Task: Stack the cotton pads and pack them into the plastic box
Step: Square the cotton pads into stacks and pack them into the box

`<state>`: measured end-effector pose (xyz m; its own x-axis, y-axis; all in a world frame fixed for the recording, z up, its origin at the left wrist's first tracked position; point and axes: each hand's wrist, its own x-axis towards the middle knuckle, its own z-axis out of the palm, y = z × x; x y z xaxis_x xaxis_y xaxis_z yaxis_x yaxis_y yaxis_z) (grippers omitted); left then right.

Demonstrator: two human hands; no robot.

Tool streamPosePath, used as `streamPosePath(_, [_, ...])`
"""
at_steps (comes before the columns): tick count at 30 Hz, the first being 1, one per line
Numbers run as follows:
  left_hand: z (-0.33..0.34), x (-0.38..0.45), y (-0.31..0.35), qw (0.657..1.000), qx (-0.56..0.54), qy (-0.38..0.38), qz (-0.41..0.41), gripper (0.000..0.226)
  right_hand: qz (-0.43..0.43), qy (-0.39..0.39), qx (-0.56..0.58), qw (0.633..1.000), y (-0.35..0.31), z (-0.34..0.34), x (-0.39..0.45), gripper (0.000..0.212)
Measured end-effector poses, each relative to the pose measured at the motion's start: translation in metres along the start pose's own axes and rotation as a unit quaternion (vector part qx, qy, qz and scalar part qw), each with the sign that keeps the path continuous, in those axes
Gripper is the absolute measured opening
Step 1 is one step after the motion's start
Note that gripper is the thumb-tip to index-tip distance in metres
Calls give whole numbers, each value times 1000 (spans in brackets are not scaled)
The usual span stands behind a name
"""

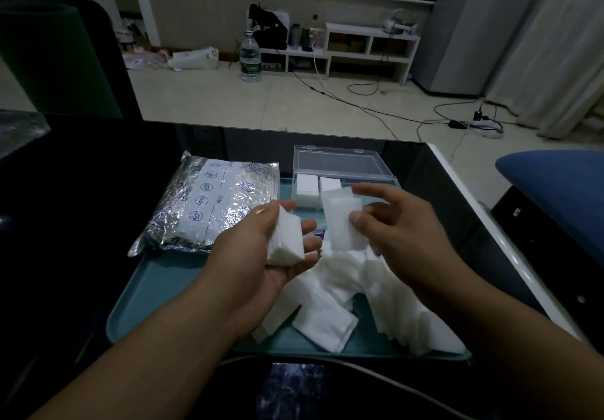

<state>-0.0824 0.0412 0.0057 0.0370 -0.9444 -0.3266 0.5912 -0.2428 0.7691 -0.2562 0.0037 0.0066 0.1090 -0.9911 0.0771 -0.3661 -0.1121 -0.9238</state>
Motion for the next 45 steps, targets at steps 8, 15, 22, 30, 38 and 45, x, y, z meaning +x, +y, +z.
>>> streamPosePath(8, [5, -1, -7, 1000, 15, -5, 2, 28, 87, -88, 234, 964, -20, -1, -20, 36])
streamPosePath(15, [9, -6, -10, 996, -29, -74, -44, 32, -5, -47, 32, 998, -12, 17, -22, 39])
streamPosePath(22, [6, -5, -9, 999, -13, -40, -31, 29, -137, -86, -145, 976, -2, 5, -19, 55])
streamPosePath(30, [9, -9, -10, 997, 1, -58, -59, 33, -150, -186, -168, 956, -3, 3, -23, 97])
streamPosePath(38, [11, -11, -9, 996, 18, -73, -57, 30, -153, -173, -165, 959, 0, 1, -19, 98])
streamPosePath(45, [11, -10, -9, 993, 6, -103, -58, 49, -161, -170, -130, 964, -1, 1, -19, 94])
